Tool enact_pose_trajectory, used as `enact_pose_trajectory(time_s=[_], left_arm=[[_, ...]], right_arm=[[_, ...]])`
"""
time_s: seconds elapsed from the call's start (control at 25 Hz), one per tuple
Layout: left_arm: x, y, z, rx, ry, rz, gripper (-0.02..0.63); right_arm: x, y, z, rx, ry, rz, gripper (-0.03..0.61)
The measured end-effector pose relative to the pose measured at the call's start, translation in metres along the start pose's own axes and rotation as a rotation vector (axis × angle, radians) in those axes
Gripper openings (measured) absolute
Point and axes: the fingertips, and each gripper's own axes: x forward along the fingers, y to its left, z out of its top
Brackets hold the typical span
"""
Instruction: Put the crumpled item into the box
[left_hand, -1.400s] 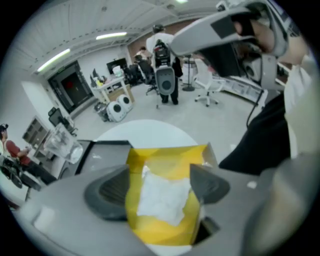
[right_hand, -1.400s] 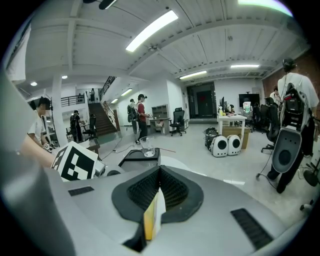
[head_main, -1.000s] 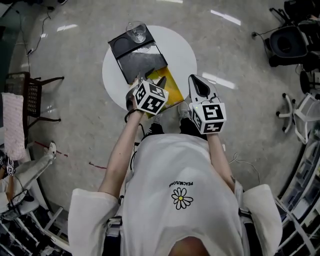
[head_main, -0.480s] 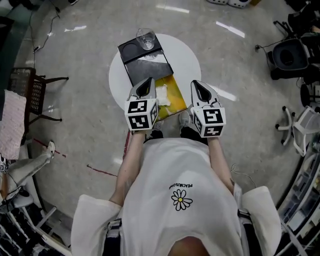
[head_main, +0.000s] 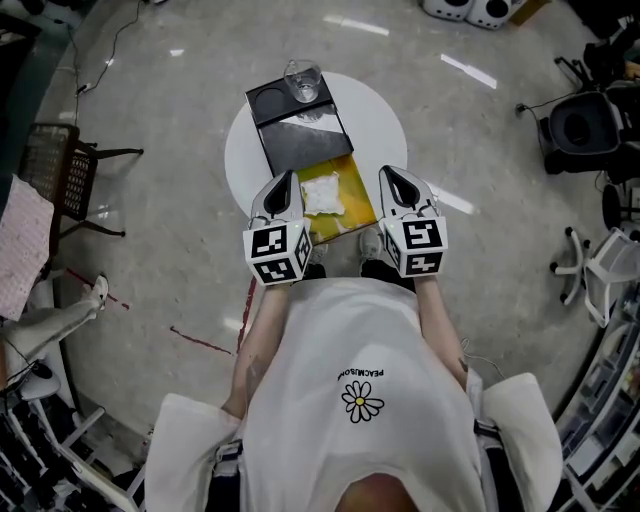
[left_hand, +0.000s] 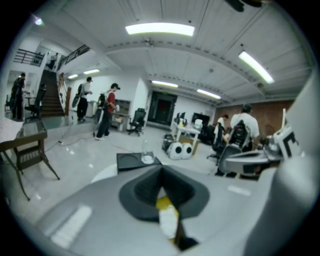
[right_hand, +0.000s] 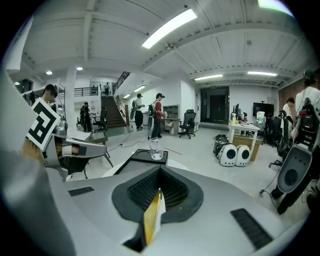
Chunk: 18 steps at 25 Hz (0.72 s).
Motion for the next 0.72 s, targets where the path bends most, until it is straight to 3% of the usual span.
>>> enact_pose_trajectory(time_s=[0.72], left_arm=[[-0.005, 0.005, 0.024, 0.064, -0.084, 0.040, 0.000]], right_arm=[[-0.005, -0.002, -0.002, 0.007, 0.003, 0.005, -0.002]])
